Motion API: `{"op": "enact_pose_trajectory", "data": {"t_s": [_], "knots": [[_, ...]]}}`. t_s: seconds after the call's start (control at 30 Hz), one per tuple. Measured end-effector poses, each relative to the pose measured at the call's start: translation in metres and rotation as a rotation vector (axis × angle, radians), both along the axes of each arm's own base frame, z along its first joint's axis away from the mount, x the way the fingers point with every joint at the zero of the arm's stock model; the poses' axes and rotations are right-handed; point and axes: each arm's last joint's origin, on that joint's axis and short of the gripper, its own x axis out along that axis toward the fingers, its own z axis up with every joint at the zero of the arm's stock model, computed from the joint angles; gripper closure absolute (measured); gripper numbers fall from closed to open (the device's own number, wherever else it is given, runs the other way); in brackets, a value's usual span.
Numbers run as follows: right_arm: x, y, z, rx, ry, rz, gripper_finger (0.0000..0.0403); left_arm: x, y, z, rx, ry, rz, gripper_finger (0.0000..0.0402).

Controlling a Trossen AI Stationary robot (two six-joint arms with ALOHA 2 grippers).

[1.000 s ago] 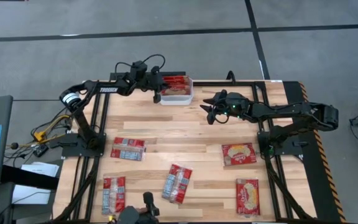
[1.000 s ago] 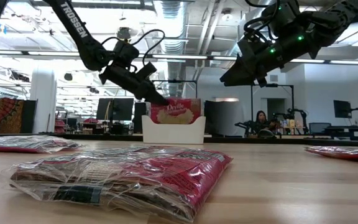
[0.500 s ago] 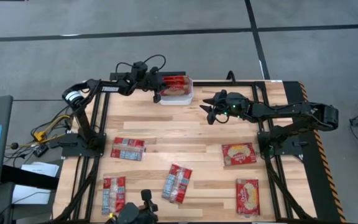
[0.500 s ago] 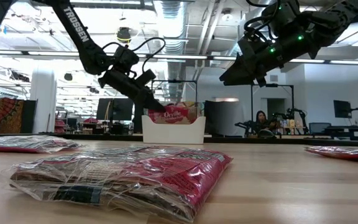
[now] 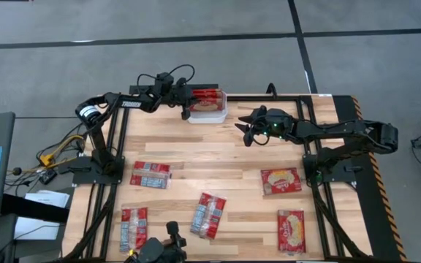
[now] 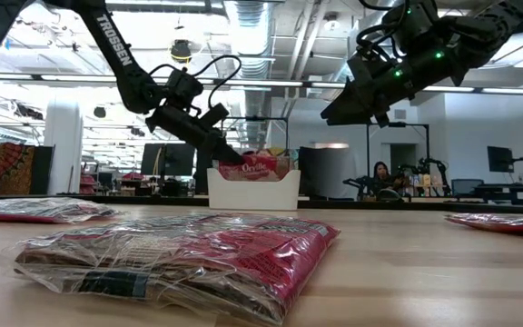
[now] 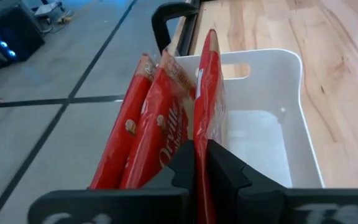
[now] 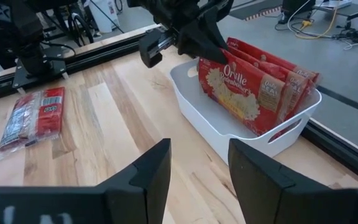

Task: Sort popcorn bags into baskets
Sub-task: Put the red popcorn bag into the white bin

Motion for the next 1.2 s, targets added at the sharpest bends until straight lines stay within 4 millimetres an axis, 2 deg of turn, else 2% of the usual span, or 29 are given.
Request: {"op": "enact_pose_trajectory", "data": {"t_s": [0.1,0.47,0.6,0.73,0.93,1.2], "knots": [[0.000,0.000,0.000,0.000,0.000,0.000,0.0220,0.000,0.000,0.000,0.001,0.003,0.008,0.0379],[0.000,0.001,0.000,0.010,-0.002,0.002,0.0218,0.000,0.001,0.000,0.030,0.023,0.069,0.0296],[0.001,0.003,0.000,0.009,-0.002,0.010,0.0216,-0.002,0.001,0.009,0.062,0.019,0.091,0.0277],[0.002,0.006,0.000,0.009,-0.004,0.022,0.0218,-0.004,-0.004,0.027,0.113,0.001,0.082,0.0270],[0.003,0.009,0.000,0.008,-0.005,0.033,0.0224,-0.011,-0.023,0.066,0.163,-0.034,0.058,0.0269],[0.004,0.011,0.000,0.037,-0.020,0.030,0.0225,-0.024,-0.074,0.116,0.174,0.008,0.064,0.0269]]}}
